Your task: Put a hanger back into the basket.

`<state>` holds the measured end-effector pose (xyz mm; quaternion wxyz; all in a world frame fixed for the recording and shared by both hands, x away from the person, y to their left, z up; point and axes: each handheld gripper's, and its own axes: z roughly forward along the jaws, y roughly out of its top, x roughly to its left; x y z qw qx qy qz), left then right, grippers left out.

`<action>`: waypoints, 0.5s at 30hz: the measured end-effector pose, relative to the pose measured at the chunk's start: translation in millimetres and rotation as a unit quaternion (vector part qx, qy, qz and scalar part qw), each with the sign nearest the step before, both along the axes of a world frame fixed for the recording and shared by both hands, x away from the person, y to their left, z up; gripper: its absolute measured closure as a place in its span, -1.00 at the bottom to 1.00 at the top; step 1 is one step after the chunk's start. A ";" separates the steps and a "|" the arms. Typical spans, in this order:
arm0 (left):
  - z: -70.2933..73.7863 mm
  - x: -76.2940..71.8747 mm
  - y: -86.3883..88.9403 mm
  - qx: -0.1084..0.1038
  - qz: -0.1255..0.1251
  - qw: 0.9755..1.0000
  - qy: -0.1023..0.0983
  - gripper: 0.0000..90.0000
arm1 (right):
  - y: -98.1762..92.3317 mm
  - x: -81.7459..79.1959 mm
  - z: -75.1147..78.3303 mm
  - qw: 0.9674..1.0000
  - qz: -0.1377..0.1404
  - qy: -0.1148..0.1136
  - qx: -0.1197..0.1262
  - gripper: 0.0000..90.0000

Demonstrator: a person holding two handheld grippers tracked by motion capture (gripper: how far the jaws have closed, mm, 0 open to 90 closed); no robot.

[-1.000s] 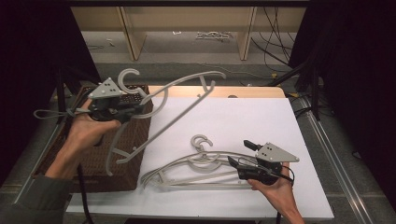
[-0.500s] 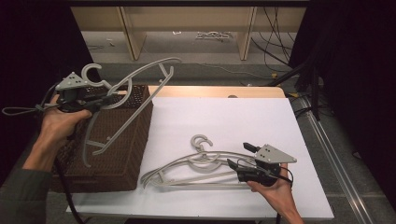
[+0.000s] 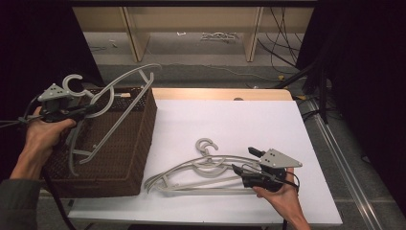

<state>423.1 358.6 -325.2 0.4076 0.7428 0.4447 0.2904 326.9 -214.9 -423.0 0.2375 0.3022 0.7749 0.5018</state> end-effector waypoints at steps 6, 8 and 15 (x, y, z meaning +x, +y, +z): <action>-14.6 0.0 17.1 0.009 0.010 1.000 0.008 0.82 | 0.6 -0.1 -0.6 1.000 0.001 0.002 -0.001 -0.52; -18.1 -0.5 20.7 0.019 0.016 1.000 0.009 0.82 | 1.0 -0.2 -0.4 1.000 0.002 0.001 0.000 -0.52; -32.5 0.0 28.2 0.069 0.017 0.997 0.031 0.82 | 1.2 0.0 -0.8 1.000 0.004 0.003 -0.001 -0.53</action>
